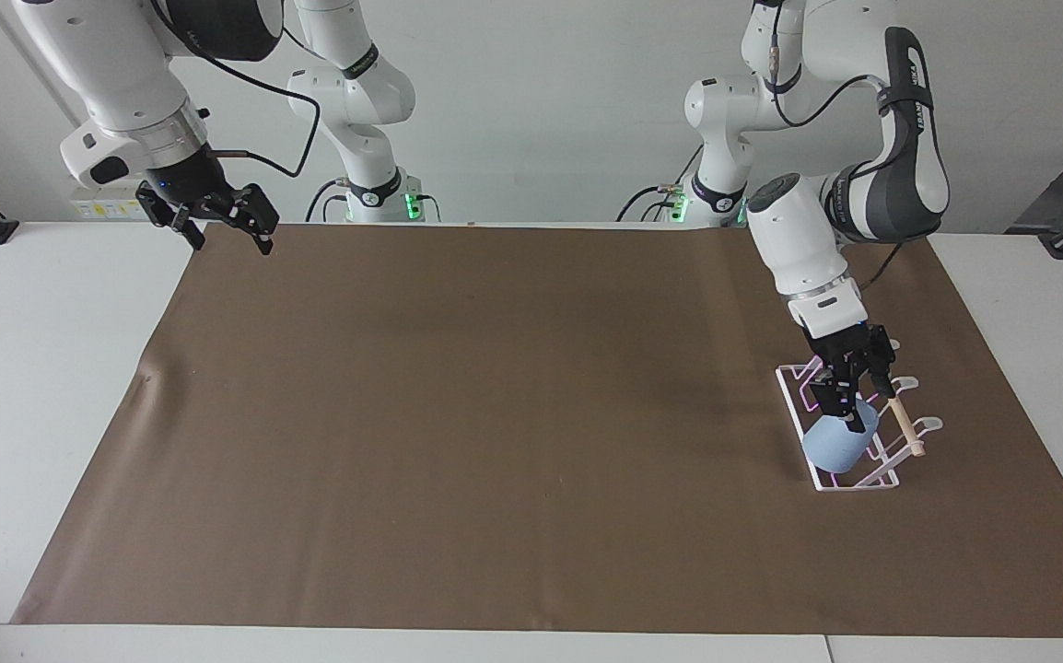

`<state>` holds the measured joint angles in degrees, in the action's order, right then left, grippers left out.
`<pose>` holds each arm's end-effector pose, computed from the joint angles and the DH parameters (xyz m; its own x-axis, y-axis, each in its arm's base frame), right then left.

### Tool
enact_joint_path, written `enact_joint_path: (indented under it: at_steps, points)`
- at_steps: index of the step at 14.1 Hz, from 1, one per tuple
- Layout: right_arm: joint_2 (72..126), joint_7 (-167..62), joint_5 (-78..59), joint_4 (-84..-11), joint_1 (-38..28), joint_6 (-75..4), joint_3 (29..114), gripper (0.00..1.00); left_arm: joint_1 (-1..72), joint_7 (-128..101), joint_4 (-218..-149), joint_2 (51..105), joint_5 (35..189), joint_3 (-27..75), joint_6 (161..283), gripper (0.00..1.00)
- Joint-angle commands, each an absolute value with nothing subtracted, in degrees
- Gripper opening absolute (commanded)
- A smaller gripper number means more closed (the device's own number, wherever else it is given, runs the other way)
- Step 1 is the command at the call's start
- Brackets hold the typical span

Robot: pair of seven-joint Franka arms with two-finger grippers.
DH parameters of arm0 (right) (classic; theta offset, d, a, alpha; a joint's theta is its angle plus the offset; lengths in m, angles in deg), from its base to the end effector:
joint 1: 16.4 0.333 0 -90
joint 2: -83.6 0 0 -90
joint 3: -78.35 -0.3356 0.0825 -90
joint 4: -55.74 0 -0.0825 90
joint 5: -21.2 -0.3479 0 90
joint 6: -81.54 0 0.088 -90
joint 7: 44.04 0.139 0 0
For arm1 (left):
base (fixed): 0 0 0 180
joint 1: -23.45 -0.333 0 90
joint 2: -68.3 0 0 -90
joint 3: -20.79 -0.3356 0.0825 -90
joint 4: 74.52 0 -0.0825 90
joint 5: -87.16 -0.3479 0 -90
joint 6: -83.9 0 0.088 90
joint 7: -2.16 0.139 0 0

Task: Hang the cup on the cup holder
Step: 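Lower the cup onto the rack hook and open the left gripper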

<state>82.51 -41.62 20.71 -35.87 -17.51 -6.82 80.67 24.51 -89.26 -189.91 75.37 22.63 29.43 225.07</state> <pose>0.5066 -0.0294 0.6072 0.9941 -0.1016 -0.0381 -0.1020 -0.9948 -0.0077 0.5892 -0.0809 0.4448 0.5364 0.3769 0.7551 0.5945 -0.8038 -0.0212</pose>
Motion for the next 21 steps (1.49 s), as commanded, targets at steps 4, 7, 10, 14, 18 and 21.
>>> enact_joint_path:
  at_steps: [4,7,10,14,18,21]
  points:
    - [81.23,-42.02,21.02,-37.34,-17.98,-7.32,80.11,1.0,25.64,-86.88,-189.74,71.82,24.31,30.2,222.42,0.98]
    - [81.23,-42.19,20.94,-37.34,-18.42,-7.32,80.11,1.0,27.32,-82.95,-189.3,69.89,31.32,30.98,218.47,0.98]
    - [80.7,-42.19,20.94,-37.25,-18.33,-7.23,80.02,1.0,28.11,-73.99,-189.3,66.81,40.9,30.9,217.23,0.98]
    - [79.82,-42.54,20.94,-37.25,-19.03,-6.88,80.29,1.0,27.32,-57.14,-189.04,63.38,56.18,30.29,215.31,0.98]
    - [79.64,-42.54,21.03,-37.87,-18.68,-7.23,80.29,1.0,26.97,-35.16,-183.34,62.85,71.66,29.23,203.99,1.0]
    - [79.03,-42.37,21.03,-38.83,-18.86,-7.14,80.29,1.0,25.13,-23.98,-180.96,62.94,78.27,28.97,197.21,1.0]
